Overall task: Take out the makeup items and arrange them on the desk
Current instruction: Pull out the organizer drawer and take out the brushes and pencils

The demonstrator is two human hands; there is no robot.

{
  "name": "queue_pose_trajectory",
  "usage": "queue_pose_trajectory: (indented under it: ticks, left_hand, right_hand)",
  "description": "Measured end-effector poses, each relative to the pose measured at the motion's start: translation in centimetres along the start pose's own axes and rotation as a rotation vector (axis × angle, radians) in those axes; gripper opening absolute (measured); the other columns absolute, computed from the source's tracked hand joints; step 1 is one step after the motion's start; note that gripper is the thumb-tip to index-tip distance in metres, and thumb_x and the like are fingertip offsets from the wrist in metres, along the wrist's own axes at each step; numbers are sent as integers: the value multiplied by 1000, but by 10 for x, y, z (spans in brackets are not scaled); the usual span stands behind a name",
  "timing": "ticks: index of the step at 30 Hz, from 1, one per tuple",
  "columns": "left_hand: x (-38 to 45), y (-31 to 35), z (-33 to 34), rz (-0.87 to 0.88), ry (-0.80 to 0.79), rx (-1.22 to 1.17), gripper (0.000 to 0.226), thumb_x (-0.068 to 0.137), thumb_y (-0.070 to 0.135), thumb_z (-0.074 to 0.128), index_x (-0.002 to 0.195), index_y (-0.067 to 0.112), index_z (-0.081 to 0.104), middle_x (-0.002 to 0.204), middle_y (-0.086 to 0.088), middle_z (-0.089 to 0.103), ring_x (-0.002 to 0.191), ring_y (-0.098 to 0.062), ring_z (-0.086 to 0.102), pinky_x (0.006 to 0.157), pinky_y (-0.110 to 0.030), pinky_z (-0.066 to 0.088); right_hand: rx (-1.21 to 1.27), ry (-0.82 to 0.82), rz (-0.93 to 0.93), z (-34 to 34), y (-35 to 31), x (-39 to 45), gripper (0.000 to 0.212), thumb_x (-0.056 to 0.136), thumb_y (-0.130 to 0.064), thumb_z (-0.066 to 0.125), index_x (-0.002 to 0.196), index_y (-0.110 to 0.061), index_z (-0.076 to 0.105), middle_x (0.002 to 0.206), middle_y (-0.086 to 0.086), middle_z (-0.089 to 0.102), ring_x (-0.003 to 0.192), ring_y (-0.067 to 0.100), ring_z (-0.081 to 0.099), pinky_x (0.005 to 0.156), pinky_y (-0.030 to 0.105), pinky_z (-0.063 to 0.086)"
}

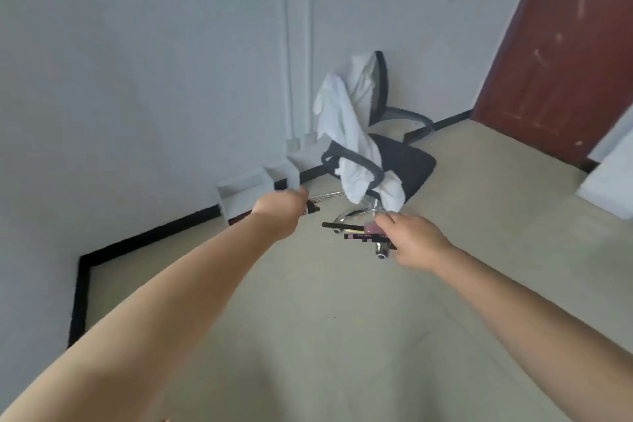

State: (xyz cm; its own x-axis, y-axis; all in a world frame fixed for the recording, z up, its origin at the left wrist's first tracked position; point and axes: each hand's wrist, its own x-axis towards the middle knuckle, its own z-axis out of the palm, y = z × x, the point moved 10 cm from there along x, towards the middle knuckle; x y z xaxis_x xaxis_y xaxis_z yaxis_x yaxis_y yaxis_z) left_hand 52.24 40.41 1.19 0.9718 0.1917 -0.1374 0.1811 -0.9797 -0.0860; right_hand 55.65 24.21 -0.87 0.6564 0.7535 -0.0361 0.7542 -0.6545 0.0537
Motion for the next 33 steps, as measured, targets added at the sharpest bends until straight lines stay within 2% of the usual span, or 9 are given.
queue_pose_trajectory:
  ticks: [3, 7, 11, 14, 23, 29, 31, 33]
  left_hand:
    - [67, 124, -57, 165, 91, 51, 32, 88, 4, 42, 119, 7, 37, 111, -13, 55, 100, -32, 56, 68, -36, 41]
    - [128, 300, -129, 359, 211, 48, 33, 86, 0, 41, 119, 5, 38, 109, -16, 57, 97, -35, 57, 67, -36, 39]
    - [168, 456, -184, 521, 314, 50, 29, 87, 0, 40, 115, 4, 39, 108, -18, 57, 96, -36, 56, 66, -35, 37]
    - [193, 552, -215, 593, 347, 53, 33, 86, 0, 40, 118, 6, 38, 109, -16, 56, 98, -36, 55, 67, -34, 37]
    - [306, 776, -279, 780, 420, 108, 30, 86, 1, 42, 115, 6, 39, 108, -15, 57, 93, -34, 56, 64, -34, 37]
    - [401, 908, -324, 970, 463, 187, 35, 87, 1, 44, 121, 5, 37, 106, -14, 57, 89, -30, 56, 61, -32, 35]
    - [432, 949, -341, 1009, 483, 181, 35, 87, 0, 43, 121, 4, 36, 101, -15, 55, 79, -27, 50, 60, -31, 34]
    - [461, 990, -353, 1030, 492, 165, 40, 86, -1, 43, 125, 5, 34, 84, -10, 49, 73, -25, 43, 52, -31, 31]
  right_hand:
    - [19, 65, 198, -31, 127, -53, 38, 78, -5, 49, 115, -13, 43, 115, 4, 54, 107, 25, 51, 77, 31, 41]
    - [18, 185, 383, -74, 284, -128, 41, 80, -6, 51, 118, -18, 44, 115, 3, 56, 103, 24, 53, 69, 27, 36]
    - [-47, 235, 546, -105, 412, -200, 38, 80, -7, 50, 118, -13, 44, 110, 9, 56, 100, 28, 54, 70, 31, 41]
    - [-111, 235, 661, -121, 498, -242, 39, 79, -6, 51, 117, -10, 42, 109, 10, 56, 98, 30, 54, 66, 31, 37]
    - [-133, 222, 911, -124, 738, -296, 40, 78, -3, 51, 116, -9, 42, 110, 12, 56, 96, 31, 54, 64, 29, 34]
    - [-62, 255, 1007, -128, 892, -291, 39, 75, 1, 50, 112, -7, 44, 111, 13, 58, 99, 32, 55, 72, 35, 45]
    - [-55, 241, 1041, -130, 943, -289, 38, 75, 0, 50, 112, -7, 44, 111, 12, 58, 99, 32, 55, 73, 35, 46]
    - [-67, 235, 1063, -132, 991, -287, 37, 76, -1, 50, 112, -8, 44, 108, 12, 59, 97, 31, 55, 68, 32, 42]
